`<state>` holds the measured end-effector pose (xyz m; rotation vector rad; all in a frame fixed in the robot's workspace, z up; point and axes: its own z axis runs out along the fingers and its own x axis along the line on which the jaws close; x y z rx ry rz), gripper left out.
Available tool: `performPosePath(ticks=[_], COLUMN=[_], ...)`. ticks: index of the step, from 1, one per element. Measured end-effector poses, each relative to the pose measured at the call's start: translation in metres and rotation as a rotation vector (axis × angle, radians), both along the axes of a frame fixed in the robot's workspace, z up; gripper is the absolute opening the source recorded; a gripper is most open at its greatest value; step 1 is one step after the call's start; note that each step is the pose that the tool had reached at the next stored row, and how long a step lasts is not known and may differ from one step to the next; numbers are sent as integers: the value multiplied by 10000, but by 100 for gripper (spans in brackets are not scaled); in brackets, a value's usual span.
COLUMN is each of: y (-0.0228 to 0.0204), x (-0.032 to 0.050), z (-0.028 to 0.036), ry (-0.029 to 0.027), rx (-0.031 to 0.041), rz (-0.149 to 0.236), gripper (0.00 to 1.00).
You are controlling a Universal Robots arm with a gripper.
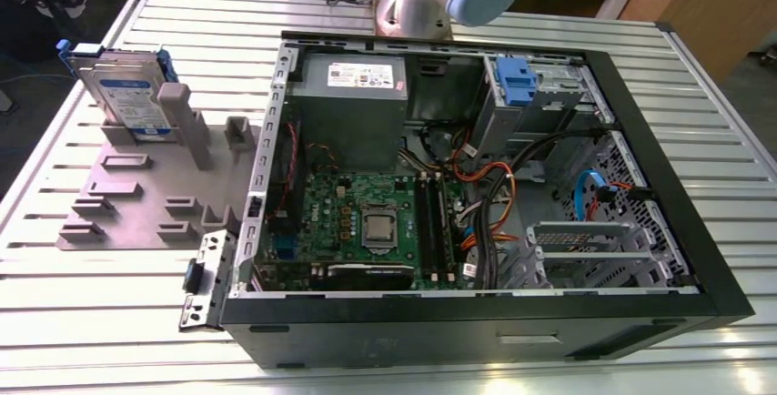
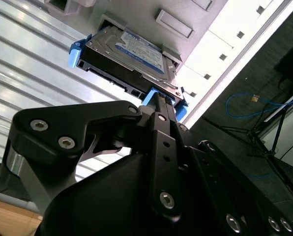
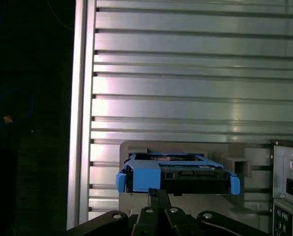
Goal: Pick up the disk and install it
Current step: 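Pick up the disk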
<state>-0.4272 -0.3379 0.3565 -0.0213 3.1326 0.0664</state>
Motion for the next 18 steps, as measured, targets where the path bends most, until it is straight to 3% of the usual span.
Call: performPosePath(ticks=[18], y=[0], x=[0], z=[0], ry=[0], rx=[0], rz=[1009], gripper=[11])
